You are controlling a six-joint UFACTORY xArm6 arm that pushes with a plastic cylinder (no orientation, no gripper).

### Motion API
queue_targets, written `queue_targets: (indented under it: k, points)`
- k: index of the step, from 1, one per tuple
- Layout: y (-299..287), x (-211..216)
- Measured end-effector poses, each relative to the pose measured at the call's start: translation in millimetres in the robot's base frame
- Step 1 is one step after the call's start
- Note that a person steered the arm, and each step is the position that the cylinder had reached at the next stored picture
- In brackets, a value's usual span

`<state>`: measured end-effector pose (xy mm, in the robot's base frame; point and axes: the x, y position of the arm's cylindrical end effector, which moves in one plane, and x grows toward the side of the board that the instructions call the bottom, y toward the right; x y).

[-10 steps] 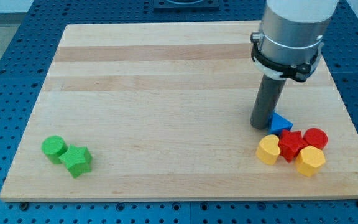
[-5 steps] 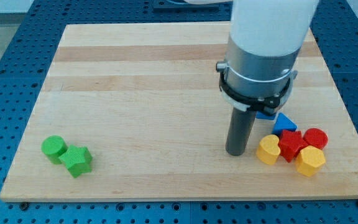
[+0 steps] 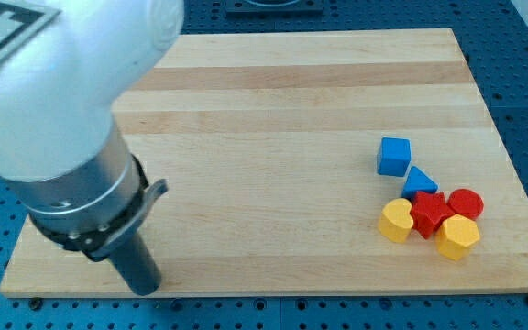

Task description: Place the green circle on top of green star

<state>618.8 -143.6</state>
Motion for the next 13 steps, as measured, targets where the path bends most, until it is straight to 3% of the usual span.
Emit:
queue_targets:
  k: [1,3,6,7,8,10,13]
  points:
    - [-2.8,0.2]
    - [-42.5,-61.3]
    - [-86.3,-36.5]
    - [-159.6,-23.3]
    - [-161.1,-25.1]
    - [-161.4,-109.5]
    - [-113.0,-135.6]
